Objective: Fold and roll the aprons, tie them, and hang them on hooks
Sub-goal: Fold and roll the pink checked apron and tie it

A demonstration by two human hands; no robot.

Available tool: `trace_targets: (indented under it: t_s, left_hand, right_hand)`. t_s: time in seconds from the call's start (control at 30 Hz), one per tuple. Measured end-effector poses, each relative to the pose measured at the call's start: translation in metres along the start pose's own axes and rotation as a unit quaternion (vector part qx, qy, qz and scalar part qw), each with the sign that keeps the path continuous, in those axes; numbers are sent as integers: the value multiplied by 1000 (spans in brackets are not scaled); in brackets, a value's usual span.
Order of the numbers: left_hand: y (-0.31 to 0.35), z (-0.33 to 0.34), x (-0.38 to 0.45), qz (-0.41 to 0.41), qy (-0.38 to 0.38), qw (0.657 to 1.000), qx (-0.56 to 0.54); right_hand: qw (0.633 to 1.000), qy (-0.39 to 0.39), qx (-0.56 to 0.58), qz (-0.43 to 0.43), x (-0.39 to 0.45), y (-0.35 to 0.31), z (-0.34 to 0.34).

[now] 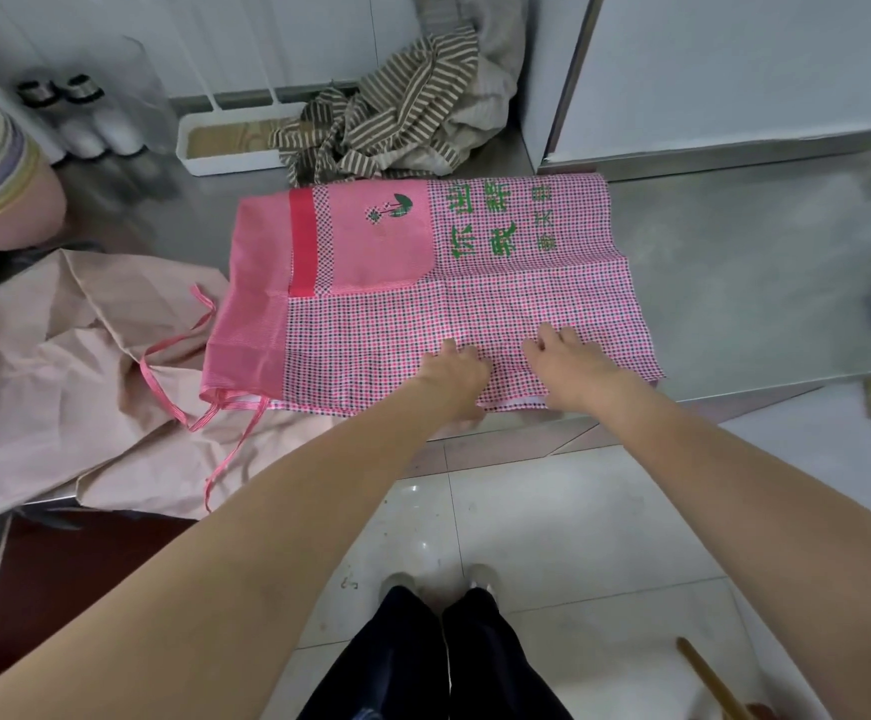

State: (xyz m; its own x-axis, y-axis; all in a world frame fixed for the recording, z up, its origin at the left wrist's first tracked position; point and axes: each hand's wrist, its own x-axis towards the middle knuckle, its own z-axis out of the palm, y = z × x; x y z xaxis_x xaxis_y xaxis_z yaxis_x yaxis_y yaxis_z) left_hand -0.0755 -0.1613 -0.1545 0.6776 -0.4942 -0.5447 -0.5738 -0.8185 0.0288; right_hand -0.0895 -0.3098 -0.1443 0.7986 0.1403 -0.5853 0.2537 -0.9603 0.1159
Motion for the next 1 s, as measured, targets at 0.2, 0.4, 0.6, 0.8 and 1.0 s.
trace_targets:
  t_s: [0.2,0.4,0.6,0.8,1.0]
  left_hand:
    - [6,-1,-1,-14,0,1000,18]
    - [0,-3,-2,9,3,999,30]
    - [13,-3,-1,7,51,995,87]
    - [21,-6,2,3,43,988,146]
    - [11,-9,1,18,19,985,172]
  right_hand:
    - [997,58,-49,9,-6,-9,10]
    - [990,119,-61,38,-7,-12,23]
    - [984,172,-52,-2,-7,-10,13]
    - [997,72,-17,18,-12,-15,18]
    - [1000,20,-2,10,-12,-16,11]
